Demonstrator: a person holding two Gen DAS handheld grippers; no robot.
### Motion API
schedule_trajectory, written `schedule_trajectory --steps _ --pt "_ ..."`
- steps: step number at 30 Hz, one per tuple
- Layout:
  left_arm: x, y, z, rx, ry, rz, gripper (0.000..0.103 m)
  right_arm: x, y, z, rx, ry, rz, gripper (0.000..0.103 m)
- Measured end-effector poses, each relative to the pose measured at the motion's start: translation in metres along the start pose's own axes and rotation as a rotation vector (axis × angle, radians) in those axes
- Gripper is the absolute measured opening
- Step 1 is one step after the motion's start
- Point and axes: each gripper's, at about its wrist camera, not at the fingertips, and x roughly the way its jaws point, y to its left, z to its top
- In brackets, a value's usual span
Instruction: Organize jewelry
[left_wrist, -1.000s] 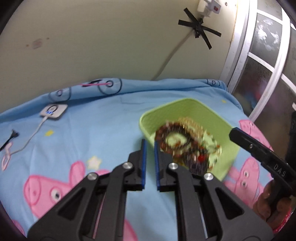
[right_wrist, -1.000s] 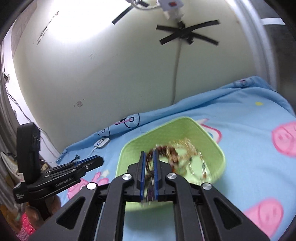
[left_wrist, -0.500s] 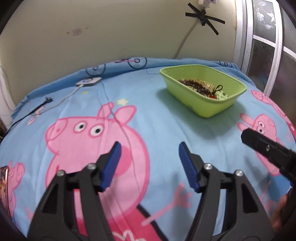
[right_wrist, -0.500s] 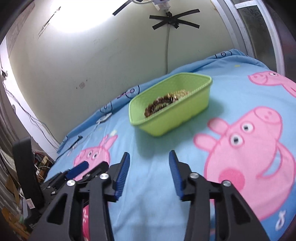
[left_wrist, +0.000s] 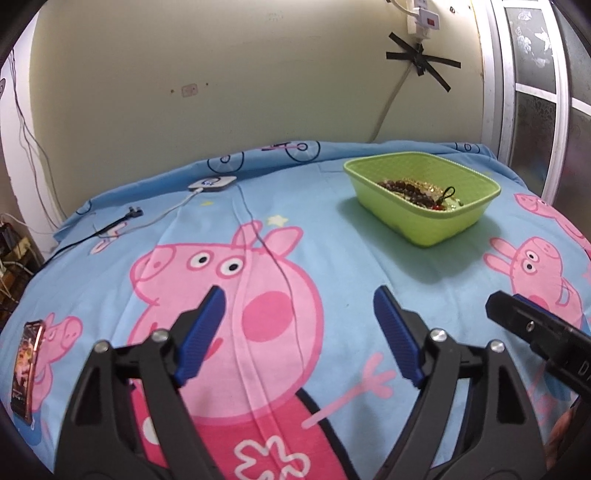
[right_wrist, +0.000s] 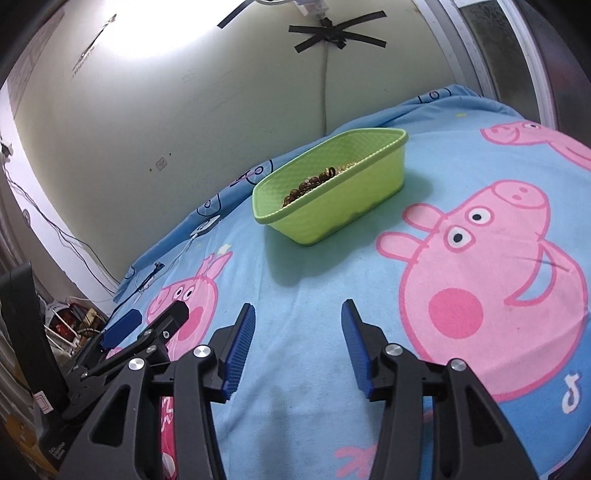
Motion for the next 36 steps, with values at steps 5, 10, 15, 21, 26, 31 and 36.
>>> schedule_trajectory --steps 5,10,15,21,26,31,36 --pt "0.009 -0.002 0.000 0.018 0.042 -0.005 0.079 0.003 -0.002 0.002 0.009 0.018 0.009 0.032" --pt "0.021 -0.003 -0.001 0.018 0.102 -0.012 0.079 0.004 -0.001 0.002 -0.007 0.023 0.029 0.034" --pt "0.024 -0.007 -0.003 0.026 0.123 -0.003 0.079 0.006 -0.001 0.003 -0.001 0.032 0.042 0.037" --pt "0.031 0.000 -0.004 -0.007 0.163 -0.009 0.079 0.009 -0.008 0.004 0.048 0.054 0.059 0.041" --pt "0.034 0.004 -0.005 -0.025 0.179 -0.023 0.079 0.009 -0.013 0.005 0.078 0.059 0.065 0.049" --pt "0.032 0.010 -0.006 -0.060 0.178 -0.030 0.081 0.009 -0.011 0.005 0.072 0.058 0.021 0.056" --pt "0.017 0.012 -0.007 -0.075 0.129 -0.062 0.097 0.008 -0.007 0.004 0.051 0.066 0.046 0.069"
